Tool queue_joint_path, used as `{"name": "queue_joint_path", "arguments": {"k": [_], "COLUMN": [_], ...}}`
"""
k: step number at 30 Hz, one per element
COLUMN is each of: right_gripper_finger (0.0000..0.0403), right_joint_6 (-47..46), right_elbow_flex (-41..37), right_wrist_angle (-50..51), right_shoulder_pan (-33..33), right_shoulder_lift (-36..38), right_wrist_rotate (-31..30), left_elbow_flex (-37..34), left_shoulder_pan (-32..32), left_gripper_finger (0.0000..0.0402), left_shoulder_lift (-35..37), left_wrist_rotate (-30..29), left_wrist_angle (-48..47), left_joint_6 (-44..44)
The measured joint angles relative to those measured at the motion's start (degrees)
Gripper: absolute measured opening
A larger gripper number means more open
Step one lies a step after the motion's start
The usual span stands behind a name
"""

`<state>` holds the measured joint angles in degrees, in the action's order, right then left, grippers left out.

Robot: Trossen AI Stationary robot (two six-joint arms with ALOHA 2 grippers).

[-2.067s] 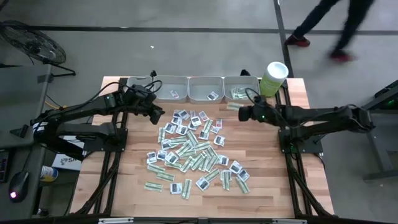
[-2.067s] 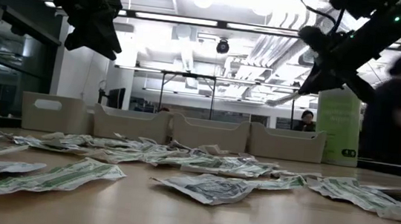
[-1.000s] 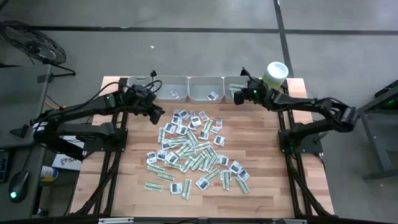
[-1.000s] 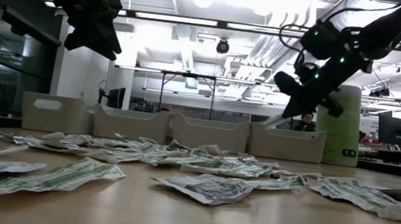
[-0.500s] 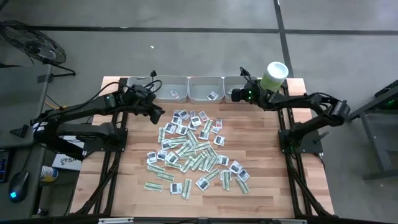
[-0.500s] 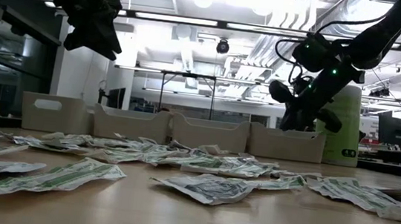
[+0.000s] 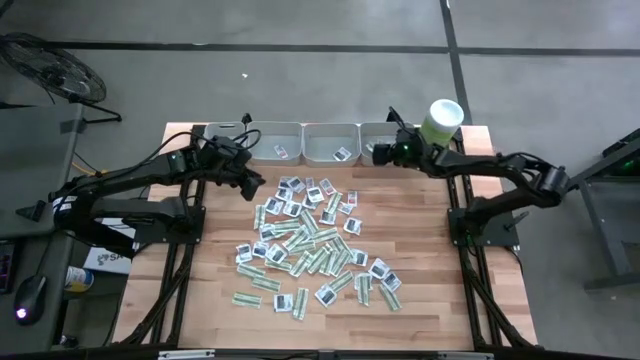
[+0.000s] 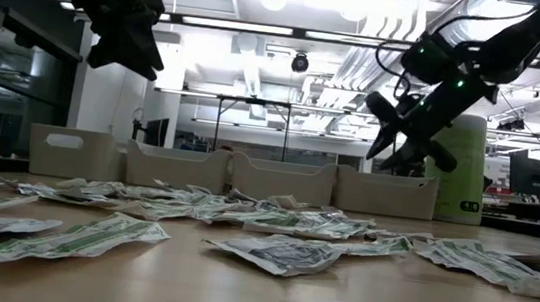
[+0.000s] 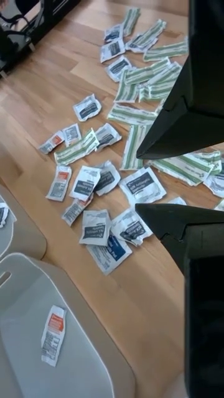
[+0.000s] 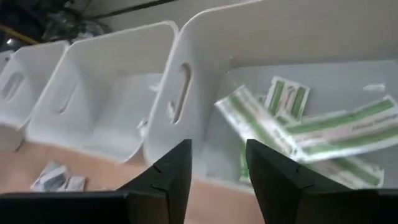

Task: Pick & Place First Aid Supplies
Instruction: Put the gray towelette pack into the middle right gray bin

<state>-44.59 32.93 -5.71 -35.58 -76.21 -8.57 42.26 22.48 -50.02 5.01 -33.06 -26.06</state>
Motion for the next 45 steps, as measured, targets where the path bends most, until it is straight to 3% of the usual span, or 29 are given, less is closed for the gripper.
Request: {"name": "queue_joint_path", "arguments": {"k": [8,16,33,45], "right_gripper_finger": [0.0140,0.0140,0.0140,0.0139], "right_joint_6": [-3.2,-14.1,-40.4,-53.0], "right_elbow_flex": [0.0,0.0,0.0,0.0], "right_wrist_angle": [13.5,22.7,24.7,19.6], "right_shoulder_pan": [5.5,17.0,42.5,53.8], "right_shoulder_lift": [9.1,11.8,8.0,0.9], "right_wrist_rotate": [3.2,3.0,-3.1,-4.5], "left_elbow_flex": [0.0,0.0,0.0,0.0], "left_shoulder_pan": [0.0,0.0,0.0,0.0], "left_gripper_finger": [0.0124,0.0124,0.0124,0.0124], "left_shoulder_lift": [0.0,0.0,0.0,0.0], "left_wrist_rotate": [0.9,1.0,2.7,4.4], "left_wrist_angle": [0.0,0.0,-0.2,-3.2], "left_joint_6": [2.3,3.8,6.5,7.8]}}
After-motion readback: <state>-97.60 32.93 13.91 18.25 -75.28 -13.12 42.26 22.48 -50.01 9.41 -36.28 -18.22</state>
